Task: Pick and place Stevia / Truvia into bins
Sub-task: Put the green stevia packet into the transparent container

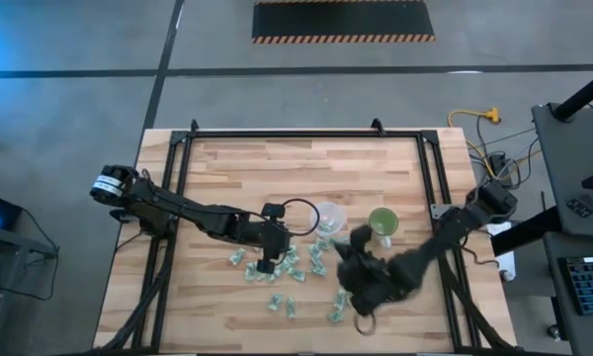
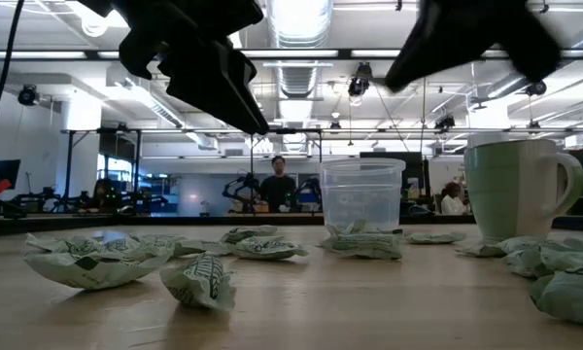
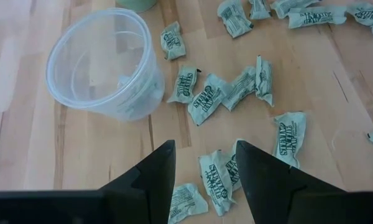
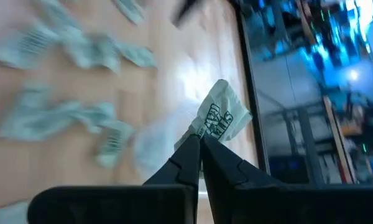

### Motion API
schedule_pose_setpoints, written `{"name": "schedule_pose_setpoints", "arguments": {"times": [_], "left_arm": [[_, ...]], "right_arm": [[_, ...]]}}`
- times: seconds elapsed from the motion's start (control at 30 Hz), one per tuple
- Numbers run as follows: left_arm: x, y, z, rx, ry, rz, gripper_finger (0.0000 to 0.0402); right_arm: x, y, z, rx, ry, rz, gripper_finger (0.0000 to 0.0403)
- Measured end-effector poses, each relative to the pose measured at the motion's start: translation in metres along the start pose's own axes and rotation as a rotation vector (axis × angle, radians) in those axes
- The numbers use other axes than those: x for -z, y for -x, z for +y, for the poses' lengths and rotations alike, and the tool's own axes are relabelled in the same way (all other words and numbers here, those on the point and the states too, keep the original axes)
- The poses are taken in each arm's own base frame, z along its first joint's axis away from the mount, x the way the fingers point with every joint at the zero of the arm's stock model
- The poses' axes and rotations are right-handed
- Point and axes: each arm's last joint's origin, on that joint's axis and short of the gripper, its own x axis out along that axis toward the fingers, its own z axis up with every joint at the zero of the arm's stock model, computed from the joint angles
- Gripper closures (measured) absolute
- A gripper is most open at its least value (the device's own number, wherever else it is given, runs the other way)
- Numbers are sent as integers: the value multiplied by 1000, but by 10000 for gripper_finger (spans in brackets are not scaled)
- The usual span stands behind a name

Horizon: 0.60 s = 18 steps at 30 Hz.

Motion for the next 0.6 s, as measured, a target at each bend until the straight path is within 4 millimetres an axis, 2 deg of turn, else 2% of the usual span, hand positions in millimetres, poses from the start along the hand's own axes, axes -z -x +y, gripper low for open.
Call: {"name": "schedule_pose_setpoints", "arguments": {"times": [0.2,0.33,0.43,0.6], "left_arm": [[1,0,0,0,-1,7,248],[1,0,0,0,-2,9,248],[3,-1,0,1,-3,15,248],[9,-3,-1,1,-7,31,248]], "right_arm": [[5,-43,-28,53,-66,125,394],[9,-65,-41,-78,-128,215,394],[14,-77,-47,-182,-171,273,394],[18,-84,-51,-185,-180,296,378]]}}
